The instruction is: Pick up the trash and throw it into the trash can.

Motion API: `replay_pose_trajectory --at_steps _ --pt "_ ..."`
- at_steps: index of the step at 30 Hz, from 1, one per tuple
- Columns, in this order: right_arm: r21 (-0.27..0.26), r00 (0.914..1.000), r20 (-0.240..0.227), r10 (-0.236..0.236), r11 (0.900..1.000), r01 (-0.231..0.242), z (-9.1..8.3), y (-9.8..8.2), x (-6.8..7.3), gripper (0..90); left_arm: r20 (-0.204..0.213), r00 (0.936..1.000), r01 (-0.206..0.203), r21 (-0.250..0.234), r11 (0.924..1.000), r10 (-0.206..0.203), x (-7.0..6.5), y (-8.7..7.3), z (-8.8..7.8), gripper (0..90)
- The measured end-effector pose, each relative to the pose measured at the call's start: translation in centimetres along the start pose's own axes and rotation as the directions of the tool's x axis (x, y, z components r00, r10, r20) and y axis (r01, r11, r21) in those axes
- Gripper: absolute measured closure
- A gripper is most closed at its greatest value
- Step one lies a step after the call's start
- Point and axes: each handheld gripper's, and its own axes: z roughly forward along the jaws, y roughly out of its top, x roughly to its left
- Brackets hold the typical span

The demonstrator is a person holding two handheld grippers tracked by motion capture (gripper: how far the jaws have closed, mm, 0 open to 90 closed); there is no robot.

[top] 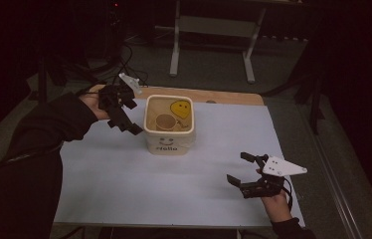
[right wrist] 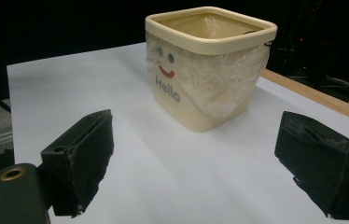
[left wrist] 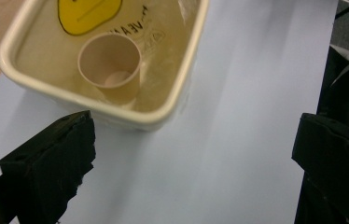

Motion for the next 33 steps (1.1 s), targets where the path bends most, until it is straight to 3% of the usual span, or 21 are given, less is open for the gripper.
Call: replay_pose_trajectory --at_steps 9,11,13,26,33 --pt "0.002 1.0000 0.003 -0.004 1.000 0.004 0.0 0.0 0.0 11.4 -0.027 0.9996 -0.008 -0.043 0.9990 0.007 -2.4 -1.9 0.1 0.3" --pt "0.003 1.0000 0.004 -0.005 1.000 0.005 0.0 0.0 0.0 11.4 -0.015 0.9998 -0.011 -0.045 0.9989 0.010 -2.9 -2.4 0.3 0.3" --pt "0.003 1.0000 0.005 -0.005 1.000 0.005 0.0 0.0 0.0 11.4 -0.041 0.9991 -0.010 -0.037 0.9993 0.008 -3.4 -2.9 0.7 0.3" --pt "0.003 1.0000 0.001 -0.006 1.000 0.006 0.1 0.0 0.0 11.4 -0.005 0.9988 0.048 -0.060 0.9970 -0.049 -5.3 -6.1 3.7 0.3" --pt "0.005 1.0000 0.000 -0.007 1.000 0.007 0.1 0.0 0.0 11.4 0.017 0.9982 0.058 -0.084 0.9947 -0.057 -6.4 -7.3 4.9 0.3"
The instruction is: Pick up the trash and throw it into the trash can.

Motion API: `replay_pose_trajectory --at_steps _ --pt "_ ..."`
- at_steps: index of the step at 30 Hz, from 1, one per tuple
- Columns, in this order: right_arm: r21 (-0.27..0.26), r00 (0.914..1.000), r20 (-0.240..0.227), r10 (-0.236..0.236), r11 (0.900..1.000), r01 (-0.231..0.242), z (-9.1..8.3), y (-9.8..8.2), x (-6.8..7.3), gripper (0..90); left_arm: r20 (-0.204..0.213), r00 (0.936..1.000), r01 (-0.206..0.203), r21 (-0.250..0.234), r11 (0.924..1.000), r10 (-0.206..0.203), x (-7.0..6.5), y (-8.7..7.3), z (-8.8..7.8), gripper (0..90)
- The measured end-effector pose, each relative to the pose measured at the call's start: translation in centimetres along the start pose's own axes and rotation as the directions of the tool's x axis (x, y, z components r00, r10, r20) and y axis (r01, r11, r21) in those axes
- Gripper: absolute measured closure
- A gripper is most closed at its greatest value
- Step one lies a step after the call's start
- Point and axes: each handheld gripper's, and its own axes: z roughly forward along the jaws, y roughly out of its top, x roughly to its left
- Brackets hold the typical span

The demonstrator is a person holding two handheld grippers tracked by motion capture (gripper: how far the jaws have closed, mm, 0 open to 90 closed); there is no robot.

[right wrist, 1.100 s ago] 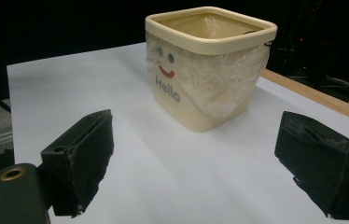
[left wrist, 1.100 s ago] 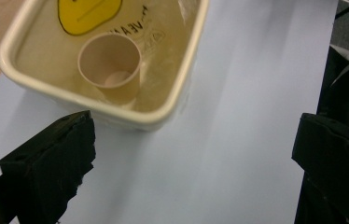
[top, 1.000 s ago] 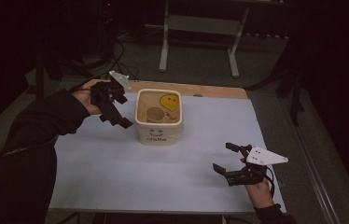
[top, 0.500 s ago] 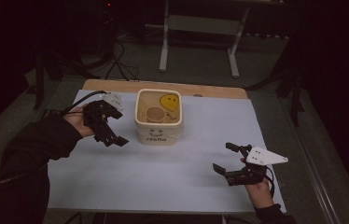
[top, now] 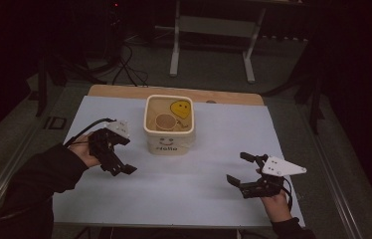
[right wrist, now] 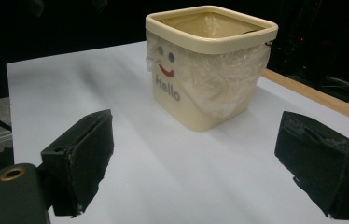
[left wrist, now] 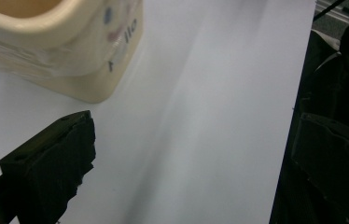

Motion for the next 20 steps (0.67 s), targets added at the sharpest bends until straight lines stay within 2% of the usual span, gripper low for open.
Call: replay_pose_trajectory --at_steps 9,14,16,20 --pt "0.001 1.0000 -0.001 -0.002 1.000 0.002 0.0 0.0 0.0 11.4 0.022 0.9995 0.021 -0.004 0.9998 -0.021 -1.1 -1.7 2.3 0.3" --pt "0.001 1.0000 0.001 -0.002 1.000 0.002 0.0 0.0 0.0 11.4 0.036 0.9984 0.044 -0.023 0.9988 -0.043 -1.6 -3.0 3.4 0.3" --pt "0.002 1.0000 0.002 -0.004 1.000 0.004 0.0 0.0 0.0 11.4 0.042 0.9985 0.037 -0.012 0.9992 -0.037 -1.9 -3.4 3.8 0.3" --pt "0.008 1.0000 0.001 -0.005 1.000 0.005 0.1 0.0 0.1 11.4 0.048 0.9979 0.045 -0.026 0.9986 -0.044 -2.3 -4.0 4.4 0.3"
